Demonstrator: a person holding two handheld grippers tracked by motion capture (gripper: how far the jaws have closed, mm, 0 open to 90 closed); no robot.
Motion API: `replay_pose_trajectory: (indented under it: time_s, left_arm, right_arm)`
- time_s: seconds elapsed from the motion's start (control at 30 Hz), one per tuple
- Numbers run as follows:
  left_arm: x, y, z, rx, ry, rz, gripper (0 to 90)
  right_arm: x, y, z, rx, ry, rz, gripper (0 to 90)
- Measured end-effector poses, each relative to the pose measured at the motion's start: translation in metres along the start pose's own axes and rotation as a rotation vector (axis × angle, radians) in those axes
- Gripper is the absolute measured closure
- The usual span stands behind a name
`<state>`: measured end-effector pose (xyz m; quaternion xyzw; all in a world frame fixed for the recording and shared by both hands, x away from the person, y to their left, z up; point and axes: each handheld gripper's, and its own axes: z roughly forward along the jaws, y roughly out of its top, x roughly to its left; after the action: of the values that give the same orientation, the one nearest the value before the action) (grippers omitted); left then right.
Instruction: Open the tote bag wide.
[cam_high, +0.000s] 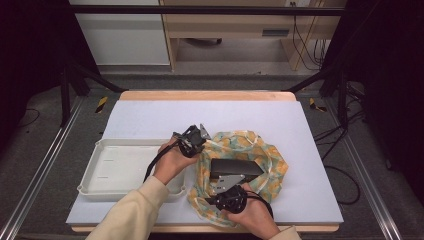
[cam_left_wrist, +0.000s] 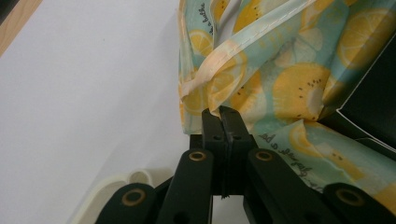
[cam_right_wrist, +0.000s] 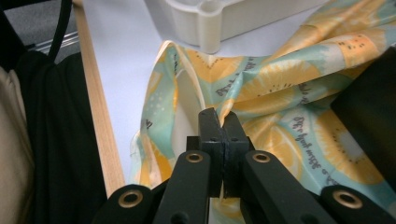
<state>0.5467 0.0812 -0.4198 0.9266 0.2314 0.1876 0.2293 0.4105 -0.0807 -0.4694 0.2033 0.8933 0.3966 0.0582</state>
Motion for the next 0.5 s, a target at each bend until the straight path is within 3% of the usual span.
replay_pose_trajectory:
  time_s: [0.07,0.2,0.4,0.5]
  left_arm:
    - [0.000,-0.001,-0.001,-0.018,-0.010,-0.014,89.1]
    - [0.000,-0.003,-0.005,-0.043,-0.018,-0.033,82.0]
    - [-0.003,-0.008,-0.018,-0.117,0.007,-0.057,62.0]
    - [-0.004,-0.010,-0.028,-0.139,0.022,-0.060,56.5]
  right_arm:
    - [-0.001,-0.001,-0.001,-0.010,-0.004,0.009,88.8]
    - [-0.002,-0.002,-0.003,-0.025,-0.023,0.025,75.9]
    - [0.000,-0.001,-0.013,-0.028,-0.089,0.045,49.9]
    - [0.000,-0.001,-0.018,-0.033,-0.110,0.049,43.2]
